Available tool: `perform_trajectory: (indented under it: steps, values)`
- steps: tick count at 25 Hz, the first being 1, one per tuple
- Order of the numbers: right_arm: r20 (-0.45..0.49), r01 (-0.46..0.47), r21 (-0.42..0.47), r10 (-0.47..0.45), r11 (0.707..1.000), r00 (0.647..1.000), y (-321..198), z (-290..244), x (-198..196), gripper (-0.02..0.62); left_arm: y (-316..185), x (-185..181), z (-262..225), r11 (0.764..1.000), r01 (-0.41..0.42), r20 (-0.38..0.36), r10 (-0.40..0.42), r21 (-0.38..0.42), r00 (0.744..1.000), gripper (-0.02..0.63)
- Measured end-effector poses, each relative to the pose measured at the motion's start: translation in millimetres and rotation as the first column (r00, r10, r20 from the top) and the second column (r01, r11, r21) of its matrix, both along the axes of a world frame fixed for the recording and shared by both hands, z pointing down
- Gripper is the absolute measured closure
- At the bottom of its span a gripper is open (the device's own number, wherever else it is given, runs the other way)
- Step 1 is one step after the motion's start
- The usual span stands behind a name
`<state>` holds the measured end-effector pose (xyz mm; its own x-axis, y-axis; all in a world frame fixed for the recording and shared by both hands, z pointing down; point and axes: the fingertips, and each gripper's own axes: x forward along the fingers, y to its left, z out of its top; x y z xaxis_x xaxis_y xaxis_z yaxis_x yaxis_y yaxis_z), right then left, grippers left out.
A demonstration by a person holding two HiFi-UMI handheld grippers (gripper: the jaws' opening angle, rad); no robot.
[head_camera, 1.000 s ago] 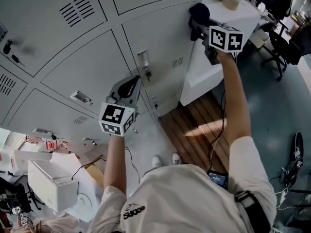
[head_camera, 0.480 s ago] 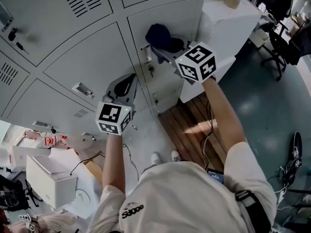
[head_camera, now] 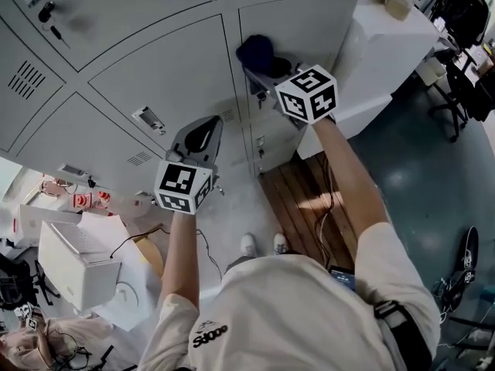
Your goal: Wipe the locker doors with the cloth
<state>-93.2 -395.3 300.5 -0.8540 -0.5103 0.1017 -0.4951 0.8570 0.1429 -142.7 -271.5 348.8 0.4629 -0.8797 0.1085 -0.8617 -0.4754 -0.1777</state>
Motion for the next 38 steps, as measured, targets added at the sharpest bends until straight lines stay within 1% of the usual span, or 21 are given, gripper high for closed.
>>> perform_trajectory:
  steps: [3,5,7,12,16,21,27,29,30,33,35,36,38]
  values:
    - [0.006,0.012,-0.029,-0.012,1.000,1.000,-3,-1,5,0.488,0,4,0,1.000,-0.008,0.002,0.008,0.003,1.000,0.588]
    - [0.006,-0.004,-0.035,0.004,0.999,1.000,-9,-1,13,0.488,-1,8,-2,1.000,-0.016,0.007,0.016,0.006,1.000,0.588]
    - [0.016,-0.030,-0.050,0.031,0.998,0.999,-18,0,27,0.488,-2,12,-2,1.000,-0.024,0.012,0.024,0.006,1.000,0.588]
    - [0.080,-0.070,-0.129,0.081,0.989,0.993,-42,3,66,0.488,-6,22,0,0.999,-0.042,0.020,0.042,0.001,0.999,0.588]
    - [0.069,-0.112,-0.145,0.123,0.983,0.990,-58,7,93,0.489,-12,27,0,0.999,-0.050,0.023,0.050,0.002,0.998,0.588]
    - [0.100,-0.129,-0.220,0.153,0.967,0.983,-79,9,124,0.489,-24,32,-3,0.999,-0.053,0.015,0.053,0.009,0.998,0.588]
    - [0.094,-0.187,-0.247,0.216,0.951,0.972,-102,18,161,0.489,-37,42,-1,0.998,-0.066,0.012,0.066,0.006,0.998,0.588]
    - [0.087,-0.224,-0.255,0.253,0.941,0.963,-111,22,175,0.489,-41,44,0,0.998,-0.070,0.013,0.069,0.003,0.998,0.588]
    - [0.082,-0.254,-0.263,0.284,0.931,0.955,-116,24,184,0.489,-42,45,0,0.998,-0.071,0.013,0.070,0.003,0.997,0.588]
    - [0.053,-0.367,-0.283,0.397,0.886,0.917,-129,33,213,0.489,-45,47,1,0.997,-0.074,0.012,0.074,0.001,0.997,0.588]
    - [0.029,-0.427,-0.281,0.452,0.860,0.892,-133,38,227,0.489,-45,49,2,0.997,-0.078,0.010,0.078,-0.002,0.997,0.588]
    - [0.023,-0.442,-0.279,0.466,0.853,0.885,-132,40,231,0.489,-45,50,3,0.997,-0.080,0.010,0.080,-0.003,0.997,0.589]
    - [0.028,-0.448,-0.272,0.473,0.851,0.881,-125,40,233,0.488,-44,51,3,0.996,-0.084,0.010,0.084,-0.003,0.996,0.588]
